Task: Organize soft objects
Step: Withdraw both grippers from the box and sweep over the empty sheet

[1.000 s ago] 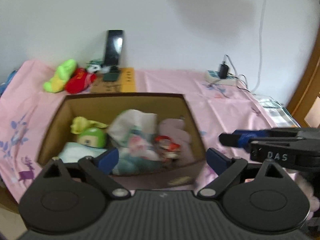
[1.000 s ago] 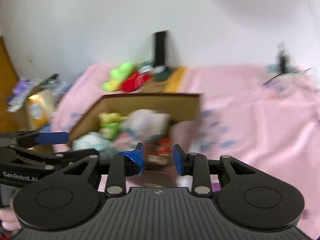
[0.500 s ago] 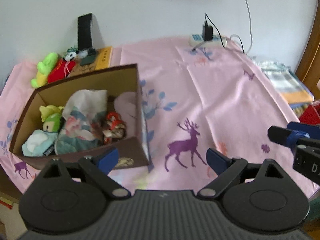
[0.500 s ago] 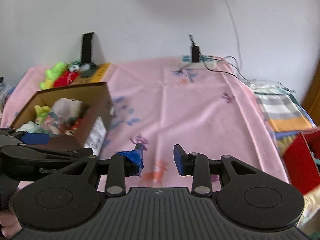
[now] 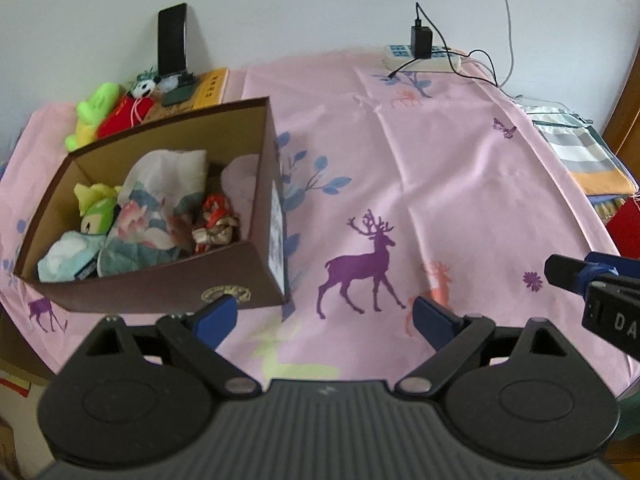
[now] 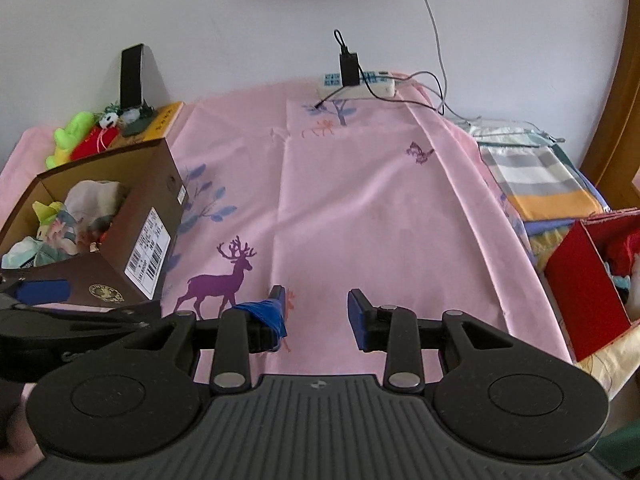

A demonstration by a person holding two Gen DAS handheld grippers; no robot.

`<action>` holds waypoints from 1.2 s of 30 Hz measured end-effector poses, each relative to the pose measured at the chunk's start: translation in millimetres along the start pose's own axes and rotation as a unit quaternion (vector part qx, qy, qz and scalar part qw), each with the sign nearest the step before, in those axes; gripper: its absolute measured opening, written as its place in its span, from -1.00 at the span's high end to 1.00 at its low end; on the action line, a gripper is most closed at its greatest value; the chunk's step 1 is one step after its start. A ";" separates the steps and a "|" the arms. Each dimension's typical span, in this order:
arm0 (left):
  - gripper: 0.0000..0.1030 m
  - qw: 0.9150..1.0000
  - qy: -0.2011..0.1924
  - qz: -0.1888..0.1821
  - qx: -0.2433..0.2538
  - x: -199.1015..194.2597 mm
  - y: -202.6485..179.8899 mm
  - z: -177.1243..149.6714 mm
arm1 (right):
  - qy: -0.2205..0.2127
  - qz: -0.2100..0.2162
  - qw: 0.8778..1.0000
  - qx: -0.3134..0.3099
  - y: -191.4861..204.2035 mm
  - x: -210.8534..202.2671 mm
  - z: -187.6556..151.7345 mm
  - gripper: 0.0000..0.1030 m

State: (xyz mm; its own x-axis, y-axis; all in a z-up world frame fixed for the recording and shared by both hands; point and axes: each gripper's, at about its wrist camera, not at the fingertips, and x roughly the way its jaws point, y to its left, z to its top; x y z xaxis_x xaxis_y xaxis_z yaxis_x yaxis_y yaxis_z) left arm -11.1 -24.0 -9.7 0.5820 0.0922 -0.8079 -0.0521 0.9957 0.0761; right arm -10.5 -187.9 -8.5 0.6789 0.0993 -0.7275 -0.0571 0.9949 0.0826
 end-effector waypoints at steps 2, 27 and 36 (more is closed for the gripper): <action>-0.82 1.000 0.002 -0.003 0.000 -0.1 3.6 0.0 | 0.007 -0.005 1.000 -0.003 4.5 2.9 0.5 0.66; -0.82 0.984 0.075 -0.117 0.107 24.4 -5.6 -6.8 | 0.095 -0.103 0.988 0.070 11.2 16.0 -23.4 0.65; -0.82 0.986 0.081 -0.106 0.105 27.5 2.9 -5.9 | 0.099 -0.104 0.987 0.067 19.4 16.1 -23.6 0.65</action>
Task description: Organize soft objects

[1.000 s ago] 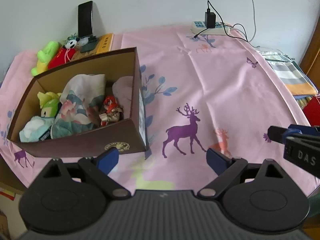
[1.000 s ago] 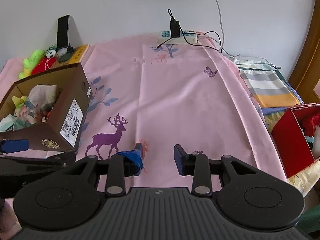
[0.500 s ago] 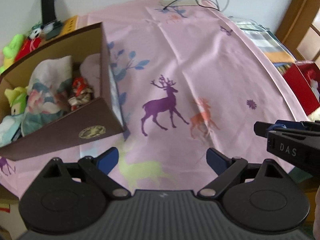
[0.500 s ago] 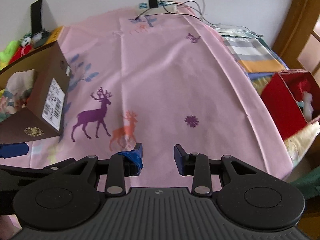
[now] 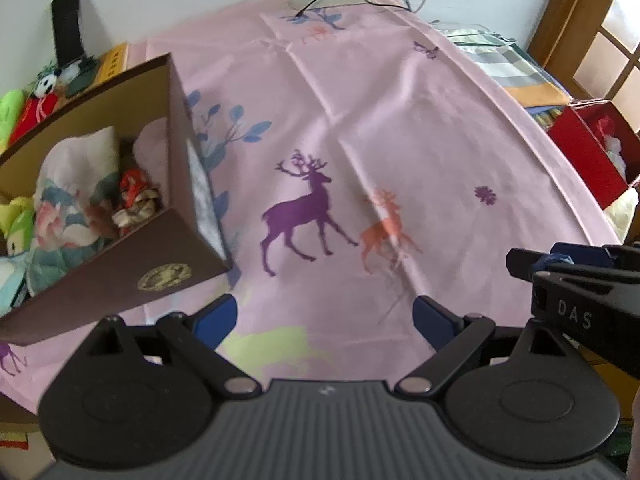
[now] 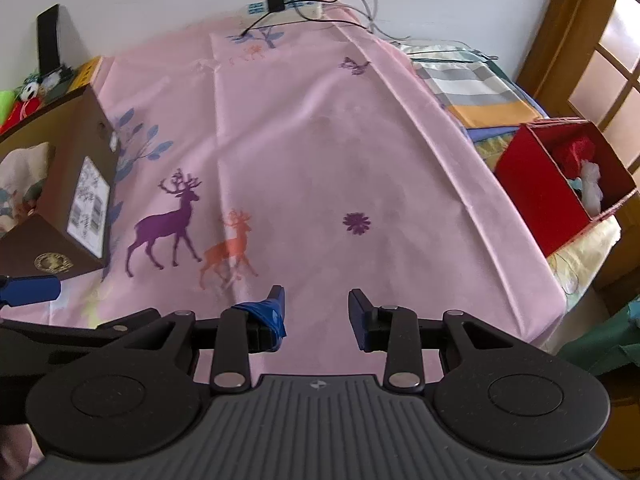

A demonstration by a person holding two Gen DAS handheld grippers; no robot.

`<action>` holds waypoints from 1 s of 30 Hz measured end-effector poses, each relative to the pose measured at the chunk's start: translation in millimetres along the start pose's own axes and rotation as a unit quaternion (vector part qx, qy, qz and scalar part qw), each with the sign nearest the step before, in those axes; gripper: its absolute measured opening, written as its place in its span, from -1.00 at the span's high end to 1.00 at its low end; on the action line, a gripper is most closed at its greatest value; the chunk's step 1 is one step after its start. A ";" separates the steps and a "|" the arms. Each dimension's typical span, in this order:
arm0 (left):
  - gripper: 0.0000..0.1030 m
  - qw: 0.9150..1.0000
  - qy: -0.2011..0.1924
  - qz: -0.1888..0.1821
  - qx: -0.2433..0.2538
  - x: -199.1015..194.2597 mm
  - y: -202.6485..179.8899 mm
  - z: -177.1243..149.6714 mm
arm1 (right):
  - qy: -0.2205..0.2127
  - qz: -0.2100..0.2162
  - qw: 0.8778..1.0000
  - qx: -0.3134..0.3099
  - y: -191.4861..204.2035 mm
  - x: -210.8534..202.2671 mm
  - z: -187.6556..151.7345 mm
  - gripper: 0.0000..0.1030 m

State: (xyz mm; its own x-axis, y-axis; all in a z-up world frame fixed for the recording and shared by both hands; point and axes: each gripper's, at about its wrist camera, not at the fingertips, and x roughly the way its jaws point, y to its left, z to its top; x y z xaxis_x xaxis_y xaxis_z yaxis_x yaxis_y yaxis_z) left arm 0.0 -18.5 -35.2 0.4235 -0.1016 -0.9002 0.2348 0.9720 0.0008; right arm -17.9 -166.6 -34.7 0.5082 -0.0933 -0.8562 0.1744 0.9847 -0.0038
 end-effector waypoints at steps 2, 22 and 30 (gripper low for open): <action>-0.82 1.000 -0.001 0.005 -0.006 -2.0 7.7 -1.9 | -0.001 0.005 1.000 -0.010 8.2 -0.8 0.7 0.65; -0.82 0.986 -0.057 0.119 -0.102 -59.1 149.9 -37.8 | -0.019 0.110 0.986 -0.121 151.5 -20.7 10.2 0.64; -0.82 0.978 -0.068 0.138 -0.143 -78.5 199.2 -44.1 | -0.042 0.127 0.981 -0.140 199.1 -33.4 12.5 0.64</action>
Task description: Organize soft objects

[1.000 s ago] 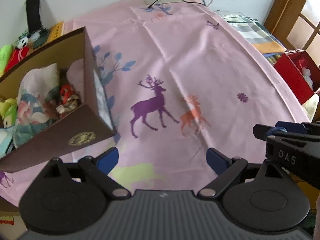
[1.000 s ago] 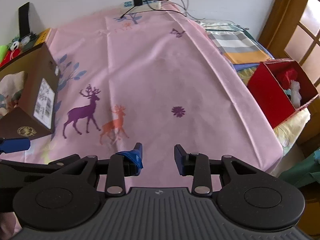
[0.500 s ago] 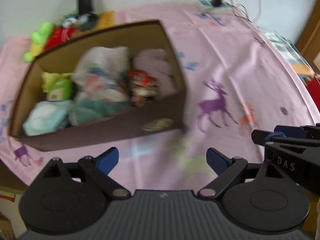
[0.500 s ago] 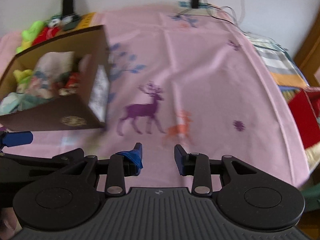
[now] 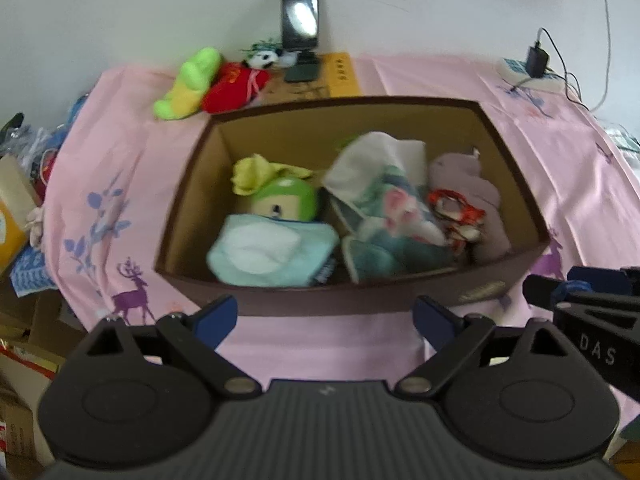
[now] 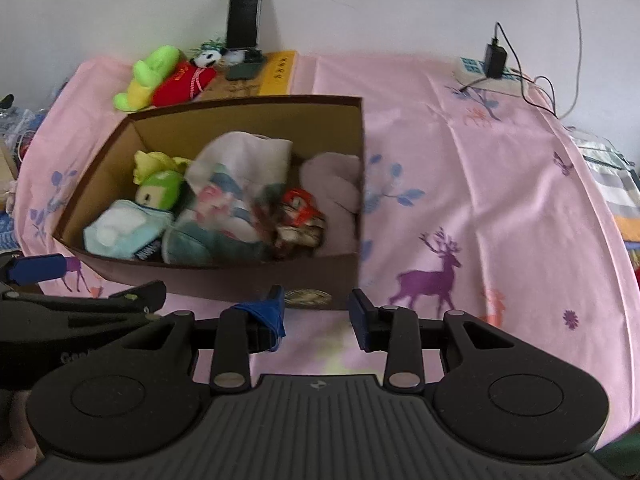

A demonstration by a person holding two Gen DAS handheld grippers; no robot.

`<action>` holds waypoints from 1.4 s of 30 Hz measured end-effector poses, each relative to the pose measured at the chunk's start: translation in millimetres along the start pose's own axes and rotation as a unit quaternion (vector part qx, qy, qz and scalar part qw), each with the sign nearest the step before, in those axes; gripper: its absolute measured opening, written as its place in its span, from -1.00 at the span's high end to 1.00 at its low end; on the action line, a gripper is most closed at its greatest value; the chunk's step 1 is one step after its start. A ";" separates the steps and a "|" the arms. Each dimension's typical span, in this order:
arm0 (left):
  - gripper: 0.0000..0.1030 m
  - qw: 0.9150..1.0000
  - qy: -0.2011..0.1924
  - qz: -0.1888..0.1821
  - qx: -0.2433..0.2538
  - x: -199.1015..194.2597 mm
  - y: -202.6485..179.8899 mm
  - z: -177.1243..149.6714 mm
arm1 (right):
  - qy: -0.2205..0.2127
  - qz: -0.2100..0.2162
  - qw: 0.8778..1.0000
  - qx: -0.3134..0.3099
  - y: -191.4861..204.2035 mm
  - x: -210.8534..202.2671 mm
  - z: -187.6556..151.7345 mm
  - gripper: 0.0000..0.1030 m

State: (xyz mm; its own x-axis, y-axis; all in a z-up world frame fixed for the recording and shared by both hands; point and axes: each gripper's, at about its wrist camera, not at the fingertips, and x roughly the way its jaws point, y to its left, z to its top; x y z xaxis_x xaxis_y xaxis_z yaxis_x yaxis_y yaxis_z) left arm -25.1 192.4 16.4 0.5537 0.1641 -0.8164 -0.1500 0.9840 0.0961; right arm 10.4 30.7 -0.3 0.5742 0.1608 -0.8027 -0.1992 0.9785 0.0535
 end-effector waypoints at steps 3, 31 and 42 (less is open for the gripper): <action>-0.82 1.000 -0.005 0.003 -0.006 -1.3 9.3 0.8 | -0.006 -0.005 1.000 0.002 8.5 0.2 4.2 0.64; -0.82 0.999 -0.028 0.022 -0.015 25.7 23.4 35.6 | -0.036 -0.005 0.999 0.018 21.0 13.0 42.5 0.62; -0.82 1.000 -0.006 0.012 -0.006 44.6 24.5 41.1 | -0.018 -0.002 1.000 0.024 23.9 30.9 51.4 0.61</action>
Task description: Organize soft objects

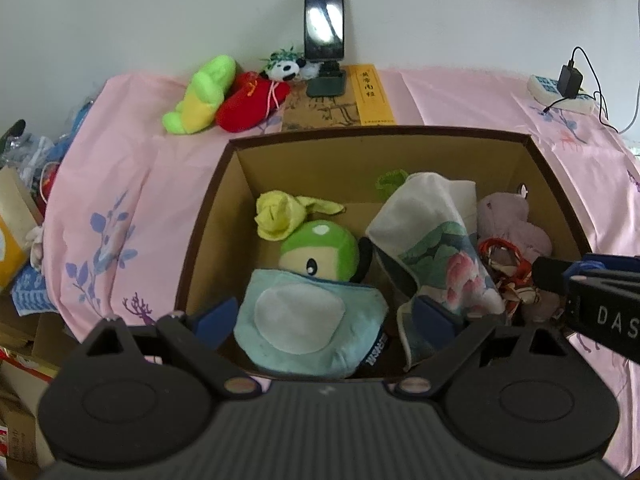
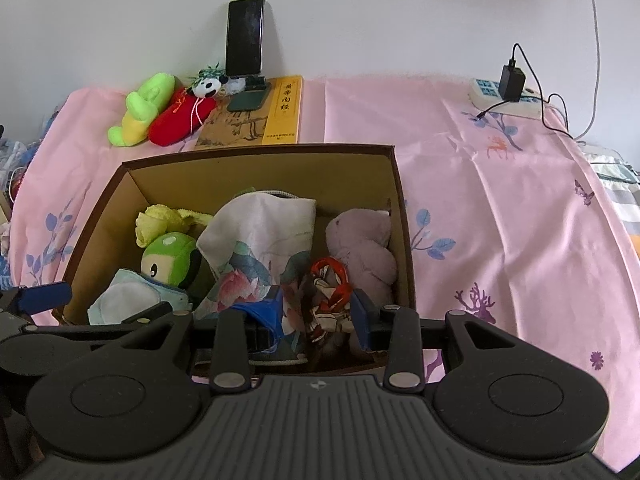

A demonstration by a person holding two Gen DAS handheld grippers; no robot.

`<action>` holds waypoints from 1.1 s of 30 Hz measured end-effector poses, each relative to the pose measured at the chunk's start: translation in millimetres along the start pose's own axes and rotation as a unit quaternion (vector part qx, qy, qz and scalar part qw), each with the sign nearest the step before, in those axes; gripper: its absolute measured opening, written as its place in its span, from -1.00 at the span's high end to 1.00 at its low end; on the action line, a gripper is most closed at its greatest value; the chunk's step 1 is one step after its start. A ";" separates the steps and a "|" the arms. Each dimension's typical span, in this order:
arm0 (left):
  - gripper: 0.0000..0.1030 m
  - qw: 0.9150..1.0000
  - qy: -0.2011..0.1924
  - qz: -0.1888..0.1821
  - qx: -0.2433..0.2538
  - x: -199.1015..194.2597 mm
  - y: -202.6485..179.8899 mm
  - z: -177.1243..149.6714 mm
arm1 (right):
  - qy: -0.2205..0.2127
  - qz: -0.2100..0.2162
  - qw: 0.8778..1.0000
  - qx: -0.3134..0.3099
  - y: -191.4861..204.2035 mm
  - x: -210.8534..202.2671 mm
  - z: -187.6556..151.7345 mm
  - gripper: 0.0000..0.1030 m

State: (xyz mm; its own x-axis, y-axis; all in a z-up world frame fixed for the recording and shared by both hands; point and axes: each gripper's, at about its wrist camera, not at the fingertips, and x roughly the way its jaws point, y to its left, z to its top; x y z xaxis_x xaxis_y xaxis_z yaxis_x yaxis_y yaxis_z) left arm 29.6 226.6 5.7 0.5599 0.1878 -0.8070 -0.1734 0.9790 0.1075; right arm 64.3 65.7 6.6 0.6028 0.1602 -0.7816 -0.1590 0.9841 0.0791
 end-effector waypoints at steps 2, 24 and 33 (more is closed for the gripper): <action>-0.82 1.000 0.004 -0.006 -0.001 2.8 0.7 0.8 | 0.004 0.001 1.000 -0.001 0.8 3.1 1.5 0.61; -0.82 1.000 0.005 -0.024 0.003 -1.9 -0.7 -3.9 | 0.007 -0.001 1.000 0.004 -1.0 -1.1 -2.8 0.59; -0.82 0.999 -0.006 -0.038 0.005 -8.4 2.4 -7.8 | -0.001 -0.007 1.000 0.009 -1.3 -6.6 -7.8 0.59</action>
State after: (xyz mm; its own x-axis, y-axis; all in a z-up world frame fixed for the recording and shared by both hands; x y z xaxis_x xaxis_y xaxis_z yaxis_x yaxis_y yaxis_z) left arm 18.1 226.8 8.2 0.5806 0.1136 -0.8062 -0.1216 0.9912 0.0520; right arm 54.4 62.8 6.9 0.6065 0.1474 -0.7813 -0.1372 0.9873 0.0797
